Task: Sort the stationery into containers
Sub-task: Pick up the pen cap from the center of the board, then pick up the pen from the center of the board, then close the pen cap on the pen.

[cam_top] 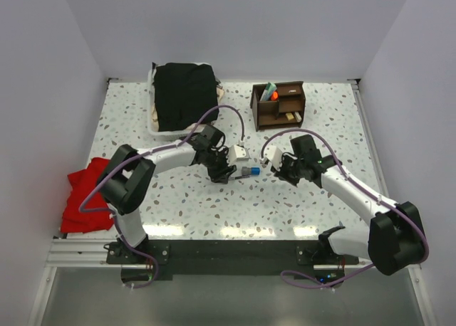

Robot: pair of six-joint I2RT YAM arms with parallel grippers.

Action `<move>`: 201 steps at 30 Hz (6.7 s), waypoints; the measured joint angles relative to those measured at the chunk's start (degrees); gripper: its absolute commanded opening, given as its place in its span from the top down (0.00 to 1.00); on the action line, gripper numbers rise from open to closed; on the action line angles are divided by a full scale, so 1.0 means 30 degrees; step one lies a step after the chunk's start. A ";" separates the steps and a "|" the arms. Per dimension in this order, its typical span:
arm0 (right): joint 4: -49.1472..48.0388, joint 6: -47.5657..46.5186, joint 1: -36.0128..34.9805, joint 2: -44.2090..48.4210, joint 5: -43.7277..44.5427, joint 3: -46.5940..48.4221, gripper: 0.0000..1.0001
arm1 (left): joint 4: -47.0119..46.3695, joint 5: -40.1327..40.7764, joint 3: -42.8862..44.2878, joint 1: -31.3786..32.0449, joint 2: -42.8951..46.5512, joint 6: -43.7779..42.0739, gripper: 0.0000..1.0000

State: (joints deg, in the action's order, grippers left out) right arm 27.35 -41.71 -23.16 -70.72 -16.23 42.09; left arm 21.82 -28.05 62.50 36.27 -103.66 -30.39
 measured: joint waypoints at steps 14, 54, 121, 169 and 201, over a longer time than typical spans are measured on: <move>-0.0197 0.0699 0.0248 0.0248 0.0000 -0.0117 1.00 | -0.1654 0.0430 -0.0452 0.0197 -0.0408 0.0816 0.71; 0.0605 -0.2572 0.0495 0.0401 -0.4014 0.0036 1.00 | 0.3752 -0.3446 -0.1821 0.0634 0.2237 -0.1115 1.00; -0.2980 -0.7220 -0.4692 -0.3599 -0.4765 -0.1435 1.00 | 0.4226 -1.0069 -0.0153 -0.1443 -0.3300 0.1472 1.00; -0.2251 -0.5384 -0.5960 -0.4291 -0.2783 0.0029 1.00 | 0.4619 -0.9872 0.1617 -0.0903 -0.4452 0.2798 1.00; -0.2331 -0.4087 -0.7264 -0.4816 -0.2375 0.0699 1.00 | 0.2594 -0.3599 0.0087 -0.0495 -0.0823 0.3198 0.55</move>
State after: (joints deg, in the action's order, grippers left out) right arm 20.36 -53.98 -44.95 -85.17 -23.35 44.18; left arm 29.61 -38.85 62.76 34.79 -106.13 -20.80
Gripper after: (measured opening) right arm 0.059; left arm 0.413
